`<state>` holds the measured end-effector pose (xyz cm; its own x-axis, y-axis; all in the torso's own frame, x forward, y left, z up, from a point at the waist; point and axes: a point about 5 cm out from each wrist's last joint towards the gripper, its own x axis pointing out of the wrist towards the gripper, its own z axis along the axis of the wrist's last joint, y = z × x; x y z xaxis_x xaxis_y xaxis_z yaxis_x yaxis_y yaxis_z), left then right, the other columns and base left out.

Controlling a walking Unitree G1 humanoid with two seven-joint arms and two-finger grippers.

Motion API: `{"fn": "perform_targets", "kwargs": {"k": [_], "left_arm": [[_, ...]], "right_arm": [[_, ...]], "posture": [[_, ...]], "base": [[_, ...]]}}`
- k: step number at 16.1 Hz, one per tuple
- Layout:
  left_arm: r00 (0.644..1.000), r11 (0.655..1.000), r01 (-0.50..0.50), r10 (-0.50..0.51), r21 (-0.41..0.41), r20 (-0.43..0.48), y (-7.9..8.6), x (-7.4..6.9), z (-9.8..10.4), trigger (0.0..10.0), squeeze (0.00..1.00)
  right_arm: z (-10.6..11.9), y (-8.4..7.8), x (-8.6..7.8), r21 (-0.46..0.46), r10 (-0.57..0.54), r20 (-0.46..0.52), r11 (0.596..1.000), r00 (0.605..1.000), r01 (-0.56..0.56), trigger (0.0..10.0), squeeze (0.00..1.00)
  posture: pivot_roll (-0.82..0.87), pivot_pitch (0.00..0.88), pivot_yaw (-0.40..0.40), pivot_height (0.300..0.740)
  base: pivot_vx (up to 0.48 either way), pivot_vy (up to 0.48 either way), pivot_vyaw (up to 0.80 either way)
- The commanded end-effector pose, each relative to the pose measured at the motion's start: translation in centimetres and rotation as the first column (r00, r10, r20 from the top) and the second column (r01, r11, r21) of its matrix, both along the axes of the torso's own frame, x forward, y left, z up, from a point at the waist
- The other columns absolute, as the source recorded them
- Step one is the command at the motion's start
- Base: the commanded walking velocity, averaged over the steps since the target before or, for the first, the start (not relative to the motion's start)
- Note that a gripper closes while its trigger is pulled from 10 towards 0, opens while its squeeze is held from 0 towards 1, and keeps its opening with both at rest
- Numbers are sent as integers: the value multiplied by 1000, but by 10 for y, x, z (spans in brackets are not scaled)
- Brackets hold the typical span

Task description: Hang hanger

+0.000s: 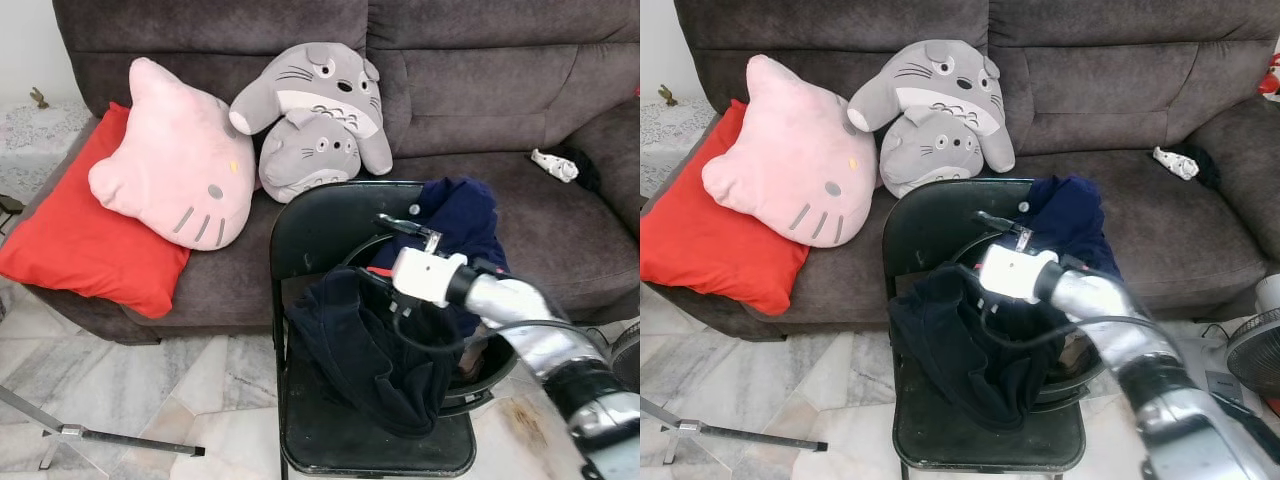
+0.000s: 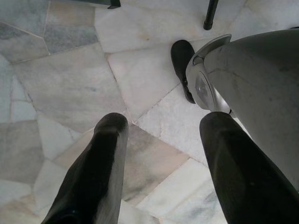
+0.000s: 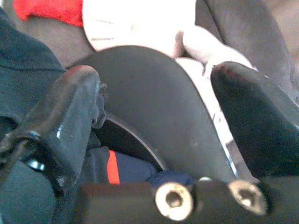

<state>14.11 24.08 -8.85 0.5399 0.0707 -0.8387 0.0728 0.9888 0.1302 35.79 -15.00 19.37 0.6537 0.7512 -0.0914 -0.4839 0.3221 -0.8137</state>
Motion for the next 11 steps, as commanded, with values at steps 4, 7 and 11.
{"fn": "perform_targets", "kwargs": {"k": [4,7,11], "left_arm": [[999,1000,7,-7,12,-44,3,-12,-4,10000,0],[999,1000,8,-8,7,-42,2,-11,-4,10000,0],[999,1000,10,-10,5,-41,1,-10,-4,10000,0]], "right_arm": [[10,-11,-10,-203,136,1,970,991,-133,10000,0],[-3,-9,-18,-253,218,-127,936,968,-244,10000,0],[-10,-9,-14,-279,203,-162,929,966,-242,10000,0]], "posture": [[-87,225,52,740],[-85,224,51,740],[-79,220,49,740]], "base": [[0,0,0],[0,0,0],[0,0,0]]}}
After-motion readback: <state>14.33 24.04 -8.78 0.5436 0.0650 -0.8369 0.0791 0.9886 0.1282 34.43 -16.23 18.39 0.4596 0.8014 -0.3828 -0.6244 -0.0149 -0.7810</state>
